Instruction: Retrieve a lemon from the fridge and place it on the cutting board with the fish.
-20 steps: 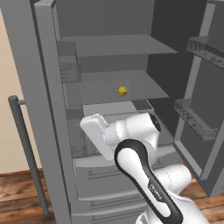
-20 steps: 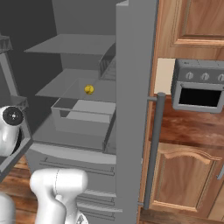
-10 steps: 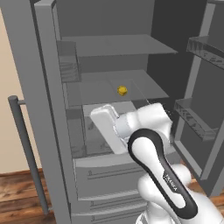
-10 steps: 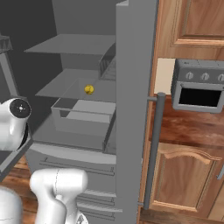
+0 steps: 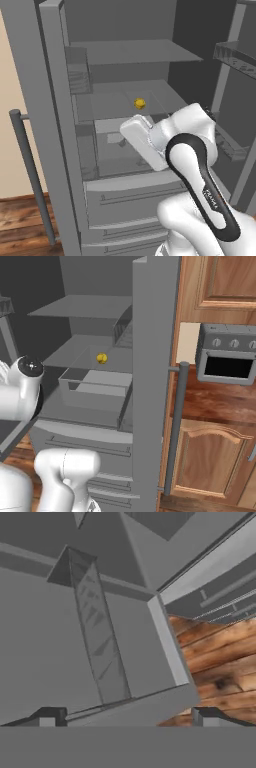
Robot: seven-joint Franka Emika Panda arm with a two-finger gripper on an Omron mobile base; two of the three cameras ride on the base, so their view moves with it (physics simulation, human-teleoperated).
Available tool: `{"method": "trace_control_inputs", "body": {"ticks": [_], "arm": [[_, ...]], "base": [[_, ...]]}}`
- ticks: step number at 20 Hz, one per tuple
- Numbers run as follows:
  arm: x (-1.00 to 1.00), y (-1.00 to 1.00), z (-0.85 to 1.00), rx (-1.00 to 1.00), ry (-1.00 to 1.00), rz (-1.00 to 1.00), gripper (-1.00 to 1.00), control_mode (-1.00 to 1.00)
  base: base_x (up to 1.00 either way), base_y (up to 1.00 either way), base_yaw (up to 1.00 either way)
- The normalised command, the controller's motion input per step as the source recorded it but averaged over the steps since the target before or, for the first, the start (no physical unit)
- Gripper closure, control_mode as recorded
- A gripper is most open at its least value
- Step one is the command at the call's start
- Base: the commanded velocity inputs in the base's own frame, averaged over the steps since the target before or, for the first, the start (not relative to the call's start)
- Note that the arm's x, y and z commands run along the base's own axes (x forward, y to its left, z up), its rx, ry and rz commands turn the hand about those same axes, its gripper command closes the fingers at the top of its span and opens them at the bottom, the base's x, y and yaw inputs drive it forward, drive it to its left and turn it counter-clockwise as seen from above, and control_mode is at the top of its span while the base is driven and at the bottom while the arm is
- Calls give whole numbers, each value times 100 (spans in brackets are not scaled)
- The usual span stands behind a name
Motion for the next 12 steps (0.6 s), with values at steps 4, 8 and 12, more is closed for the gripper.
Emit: {"method": "trace_control_inputs", "body": {"ticks": [4, 8, 12], "arm": [[2, -67, -1, -47, -8, 0, -100, -100], [23, -83, 0, -50, -2, 1, -100, -100], [22, -92, -1, -54, 0, 0, -100, -100]], "base": [[0, 0, 0], [0, 0, 0], [0, 0, 0]]}}
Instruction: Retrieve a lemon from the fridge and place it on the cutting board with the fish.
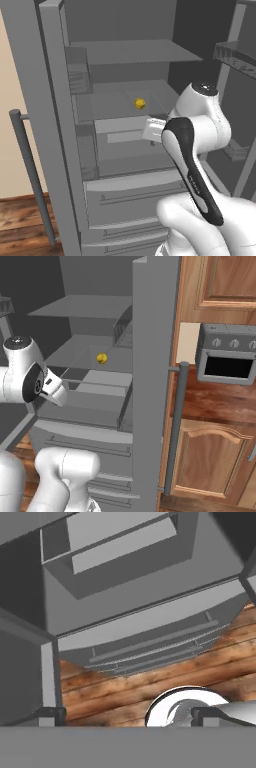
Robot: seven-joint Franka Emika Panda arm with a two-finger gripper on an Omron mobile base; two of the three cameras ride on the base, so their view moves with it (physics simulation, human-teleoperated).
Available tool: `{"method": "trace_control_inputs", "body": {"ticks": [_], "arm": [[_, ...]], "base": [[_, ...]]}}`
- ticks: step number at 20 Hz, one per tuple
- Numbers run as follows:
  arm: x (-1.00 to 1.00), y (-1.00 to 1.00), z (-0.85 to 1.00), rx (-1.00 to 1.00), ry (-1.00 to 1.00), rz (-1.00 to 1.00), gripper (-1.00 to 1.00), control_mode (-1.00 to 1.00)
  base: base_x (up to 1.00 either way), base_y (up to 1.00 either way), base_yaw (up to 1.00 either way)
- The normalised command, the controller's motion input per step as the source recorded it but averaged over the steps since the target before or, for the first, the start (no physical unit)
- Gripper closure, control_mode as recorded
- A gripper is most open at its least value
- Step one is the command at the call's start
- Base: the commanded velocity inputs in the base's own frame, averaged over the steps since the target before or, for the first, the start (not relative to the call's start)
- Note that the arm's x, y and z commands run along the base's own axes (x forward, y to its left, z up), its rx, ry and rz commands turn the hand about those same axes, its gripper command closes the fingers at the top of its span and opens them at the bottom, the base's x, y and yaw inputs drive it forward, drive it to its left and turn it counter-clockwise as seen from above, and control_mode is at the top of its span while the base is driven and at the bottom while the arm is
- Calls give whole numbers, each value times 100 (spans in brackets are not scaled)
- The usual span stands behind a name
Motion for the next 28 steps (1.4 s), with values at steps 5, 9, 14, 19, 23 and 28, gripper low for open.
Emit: {"method": "trace_control_inputs", "body": {"ticks": [5, 9, 14, 19, 23, 28], "arm": [[3, -18, -5, -9, -13, 5, -100, -100], [24, -10, -24, -1, -45, 1, -100, -100], [55, -17, -1, -19, -49, 0, -100, -100], [32, -9, 34, -22, -14, 0, -100, -100], [6, 0, 19, -6, 6, 0, -100, -100], [14, -8, 6, 13, 4, 0, -100, -100]], "base": [[0, 0, 0], [0, 0, 0], [0, 0, 0], [0, 0, 0], [0, 0, 0], [0, 0, 0]]}}
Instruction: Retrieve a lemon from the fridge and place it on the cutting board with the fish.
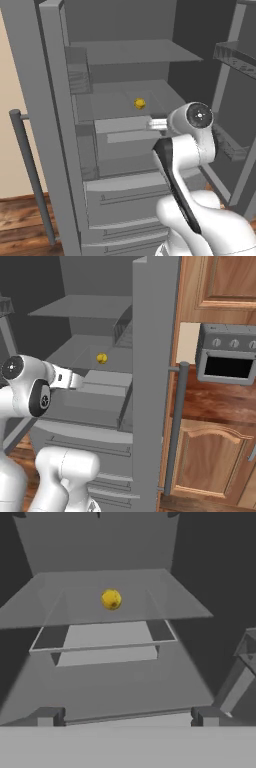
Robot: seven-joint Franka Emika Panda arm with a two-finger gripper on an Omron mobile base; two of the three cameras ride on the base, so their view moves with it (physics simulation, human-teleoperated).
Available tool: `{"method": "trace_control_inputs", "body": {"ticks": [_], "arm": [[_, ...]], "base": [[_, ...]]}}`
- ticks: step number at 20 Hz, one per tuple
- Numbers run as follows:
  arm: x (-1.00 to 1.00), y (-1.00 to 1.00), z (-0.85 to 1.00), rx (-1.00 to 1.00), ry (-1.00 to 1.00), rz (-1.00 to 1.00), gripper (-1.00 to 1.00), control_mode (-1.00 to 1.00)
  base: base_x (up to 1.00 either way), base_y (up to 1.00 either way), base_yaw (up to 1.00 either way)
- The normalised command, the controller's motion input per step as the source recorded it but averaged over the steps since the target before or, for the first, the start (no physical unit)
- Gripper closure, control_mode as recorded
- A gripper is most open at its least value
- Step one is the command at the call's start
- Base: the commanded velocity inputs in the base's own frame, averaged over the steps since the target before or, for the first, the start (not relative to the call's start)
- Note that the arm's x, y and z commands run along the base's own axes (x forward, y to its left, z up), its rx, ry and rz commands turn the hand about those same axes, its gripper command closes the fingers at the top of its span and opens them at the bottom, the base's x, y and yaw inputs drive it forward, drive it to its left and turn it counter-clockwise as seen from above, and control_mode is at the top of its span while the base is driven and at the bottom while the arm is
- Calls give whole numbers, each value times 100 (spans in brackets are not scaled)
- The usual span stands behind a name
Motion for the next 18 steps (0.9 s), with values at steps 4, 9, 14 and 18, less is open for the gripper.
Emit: {"method": "trace_control_inputs", "body": {"ticks": [4, 9, 14, 18], "arm": [[53, -8, 12, 20, 0, 0, -100, -100], [53, -1, 13, 17, 0, 0, -100, -100], [29, 6, 0, 3, -1, 0, -100, -100], [34, 0, 0, -4, 0, 0, -100, -100]], "base": [[0, 0, 0], [0, 0, 0], [0, 0, 0], [0, 0, 0]]}}
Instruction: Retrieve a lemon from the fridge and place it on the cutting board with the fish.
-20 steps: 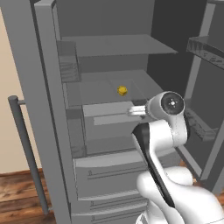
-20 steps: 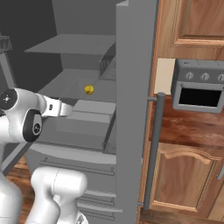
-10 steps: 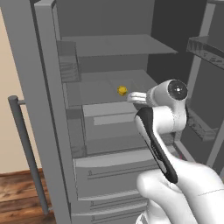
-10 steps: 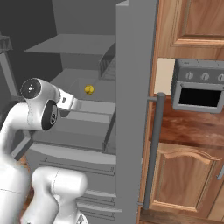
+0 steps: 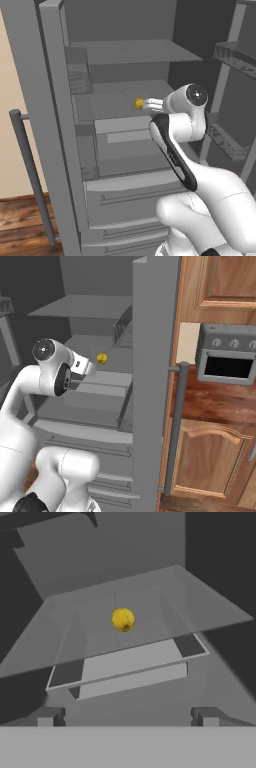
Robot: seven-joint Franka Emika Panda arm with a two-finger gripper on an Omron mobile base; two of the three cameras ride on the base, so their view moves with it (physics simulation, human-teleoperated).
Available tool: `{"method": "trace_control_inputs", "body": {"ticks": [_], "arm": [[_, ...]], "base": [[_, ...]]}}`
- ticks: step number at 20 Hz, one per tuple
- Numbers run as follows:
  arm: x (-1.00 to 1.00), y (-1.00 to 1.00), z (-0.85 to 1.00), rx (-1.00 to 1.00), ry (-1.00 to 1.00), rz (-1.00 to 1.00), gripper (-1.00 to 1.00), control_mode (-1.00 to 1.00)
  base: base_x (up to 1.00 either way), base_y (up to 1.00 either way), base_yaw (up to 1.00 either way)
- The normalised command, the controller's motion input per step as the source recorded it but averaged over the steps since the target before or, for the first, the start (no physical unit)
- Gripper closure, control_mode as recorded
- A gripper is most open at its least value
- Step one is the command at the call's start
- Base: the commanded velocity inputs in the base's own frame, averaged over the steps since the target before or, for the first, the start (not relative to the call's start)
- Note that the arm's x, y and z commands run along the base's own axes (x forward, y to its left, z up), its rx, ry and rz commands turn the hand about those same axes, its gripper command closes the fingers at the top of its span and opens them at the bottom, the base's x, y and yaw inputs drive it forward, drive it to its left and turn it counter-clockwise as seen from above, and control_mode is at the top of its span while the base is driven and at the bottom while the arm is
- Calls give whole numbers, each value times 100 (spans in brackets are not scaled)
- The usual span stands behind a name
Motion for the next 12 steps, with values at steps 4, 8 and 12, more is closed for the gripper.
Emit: {"method": "trace_control_inputs", "body": {"ticks": [4, 8, 12], "arm": [[37, 0, 0, -7, 0, 0, -100, -100], [49, 0, 0, -4, 0, 0, -100, -100], [49, 0, 0, -1, 0, 0, -100, -100]], "base": [[0, 0, 0], [0, 0, 0], [0, 0, 0]]}}
